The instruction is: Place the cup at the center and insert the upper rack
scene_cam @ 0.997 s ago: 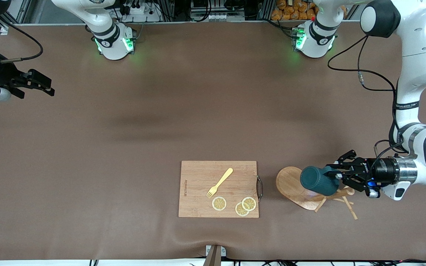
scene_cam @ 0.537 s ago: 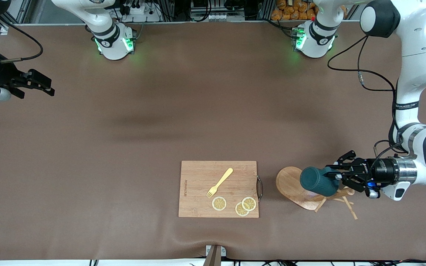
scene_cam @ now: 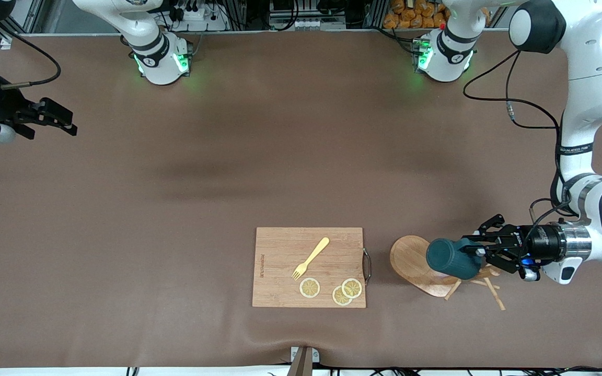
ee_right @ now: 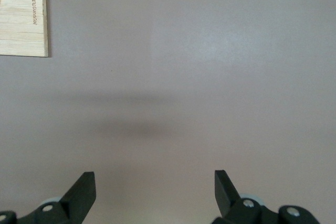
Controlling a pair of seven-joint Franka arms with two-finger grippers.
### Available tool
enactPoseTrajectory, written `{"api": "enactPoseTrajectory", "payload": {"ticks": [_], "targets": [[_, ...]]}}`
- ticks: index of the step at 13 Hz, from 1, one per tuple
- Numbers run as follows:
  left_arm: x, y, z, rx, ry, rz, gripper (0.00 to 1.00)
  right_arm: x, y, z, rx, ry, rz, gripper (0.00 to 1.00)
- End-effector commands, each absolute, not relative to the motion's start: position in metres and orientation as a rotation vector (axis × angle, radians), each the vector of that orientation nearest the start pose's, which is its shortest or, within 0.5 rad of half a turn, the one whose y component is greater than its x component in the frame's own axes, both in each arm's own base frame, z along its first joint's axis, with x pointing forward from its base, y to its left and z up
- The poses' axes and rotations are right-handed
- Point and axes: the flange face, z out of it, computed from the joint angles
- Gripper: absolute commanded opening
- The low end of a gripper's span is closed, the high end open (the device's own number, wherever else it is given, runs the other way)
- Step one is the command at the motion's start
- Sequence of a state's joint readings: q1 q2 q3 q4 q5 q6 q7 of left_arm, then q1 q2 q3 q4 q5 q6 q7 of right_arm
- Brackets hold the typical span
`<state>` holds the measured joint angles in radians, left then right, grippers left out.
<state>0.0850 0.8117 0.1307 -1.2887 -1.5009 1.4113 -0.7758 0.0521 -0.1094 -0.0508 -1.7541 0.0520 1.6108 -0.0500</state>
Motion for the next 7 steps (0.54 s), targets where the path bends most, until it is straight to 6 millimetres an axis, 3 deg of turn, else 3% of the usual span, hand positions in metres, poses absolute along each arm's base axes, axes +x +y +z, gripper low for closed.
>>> {"api": "enactPoseTrajectory", "payload": {"ticks": [1,3,7], "targets": [[0.7280,0.0088,0.3187,1.384,1.062,-0.972,0.00,0.5149,0.0020,0.6023,-3.095,-0.092,0.050,1.00],[0.7278,0.0089,0.3180,1.382,1.065,-0.975,0.00,0.5149,0.0020,0.6023,-3.095,-0.092,0.050,1.00],[0.7278,0.0077,0.3184,1.387,1.064,-0.975,0.18,0.5149,0.0020,0.6023,-3.095,-0.092,0.050,1.00]]}}
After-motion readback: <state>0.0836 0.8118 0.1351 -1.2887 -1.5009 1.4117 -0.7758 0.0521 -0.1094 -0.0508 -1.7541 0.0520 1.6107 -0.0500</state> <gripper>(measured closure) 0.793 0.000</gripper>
